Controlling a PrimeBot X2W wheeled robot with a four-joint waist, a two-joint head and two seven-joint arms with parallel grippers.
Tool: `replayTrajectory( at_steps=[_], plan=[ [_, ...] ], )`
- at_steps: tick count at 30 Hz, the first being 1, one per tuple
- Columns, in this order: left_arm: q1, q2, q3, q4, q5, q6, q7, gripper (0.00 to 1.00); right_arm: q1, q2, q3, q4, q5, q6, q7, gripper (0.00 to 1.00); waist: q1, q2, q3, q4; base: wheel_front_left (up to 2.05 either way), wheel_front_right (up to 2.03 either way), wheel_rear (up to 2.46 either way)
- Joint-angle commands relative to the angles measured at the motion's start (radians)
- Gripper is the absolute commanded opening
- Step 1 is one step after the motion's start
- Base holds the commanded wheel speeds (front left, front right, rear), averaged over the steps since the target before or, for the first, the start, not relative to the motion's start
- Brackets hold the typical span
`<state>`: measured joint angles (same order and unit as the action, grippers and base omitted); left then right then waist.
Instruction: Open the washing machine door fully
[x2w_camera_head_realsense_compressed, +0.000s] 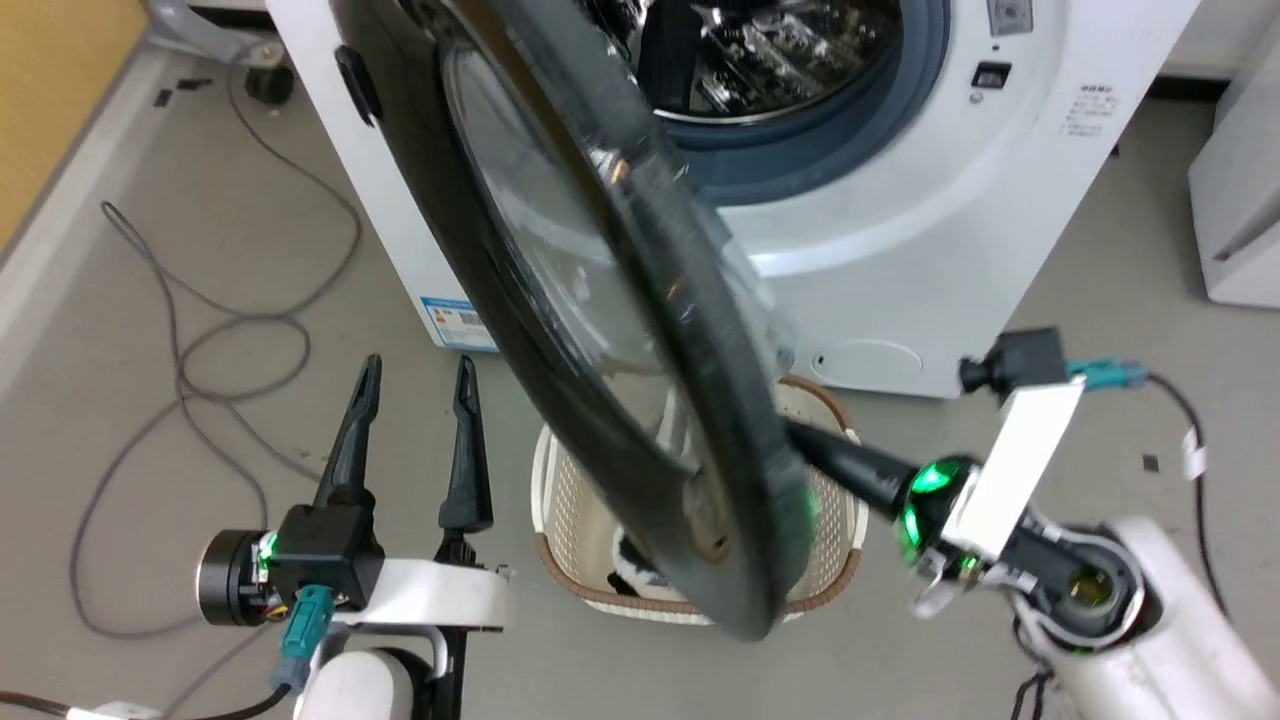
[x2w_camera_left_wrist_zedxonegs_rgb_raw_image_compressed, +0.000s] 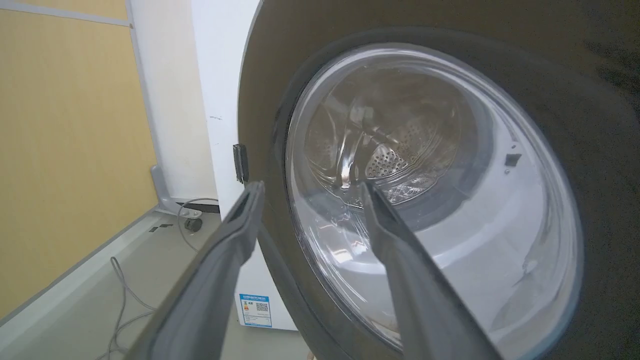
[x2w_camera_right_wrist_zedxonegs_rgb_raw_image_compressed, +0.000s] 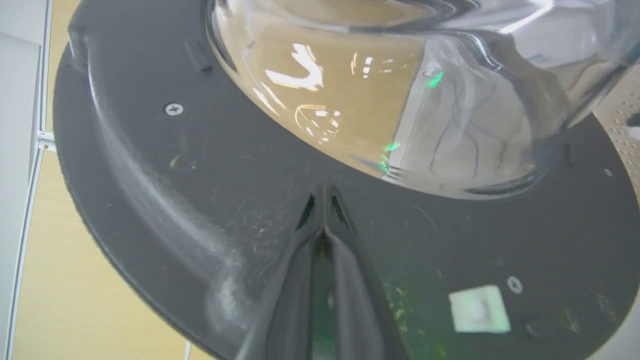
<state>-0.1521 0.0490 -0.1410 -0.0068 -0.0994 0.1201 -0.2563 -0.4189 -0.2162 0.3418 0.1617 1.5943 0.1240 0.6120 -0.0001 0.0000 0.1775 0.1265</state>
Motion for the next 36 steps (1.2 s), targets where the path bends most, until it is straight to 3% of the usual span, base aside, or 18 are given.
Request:
replayTrajectory(
  at_steps=[1, 24, 30, 36],
  plan=[
    [0.015, 0.001, 0.003, 0.003, 0.003, -0.005, -0.006, 1.0, 0.029, 0.013, 0.008, -0.017, 0.005, 0.007, 0.007, 0.0, 0.0001, 0.0, -0.015, 0.007, 0.0, 0.0, 0.0],
    [0.109, 0.001, 0.039, 0.029, 0.018, -0.027, -0.006, 1.0, 0.233, 0.094, 0.094, -0.085, -0.024, 0.007, -0.004, 0.0, 0.0001, 0.0, -0.127, 0.012, 0.0, 0.0, 0.0],
    [0.13, 0.001, 0.049, 0.035, 0.02, -0.031, -0.006, 1.0, 0.249, 0.087, 0.063, -0.105, -0.06, 0.007, -0.081, 0.0, 0.0001, 0.0, -0.152, -0.007, 0.0, 0.0, 0.0],
    [0.137, 0.001, 0.055, 0.039, 0.02, -0.035, -0.006, 1.0, 0.253, 0.075, -0.01, -0.148, -0.131, 0.007, -0.271, 0.0, 0.0001, 0.0, -0.165, -0.019, 0.0, 0.0, 0.0]
  ],
)
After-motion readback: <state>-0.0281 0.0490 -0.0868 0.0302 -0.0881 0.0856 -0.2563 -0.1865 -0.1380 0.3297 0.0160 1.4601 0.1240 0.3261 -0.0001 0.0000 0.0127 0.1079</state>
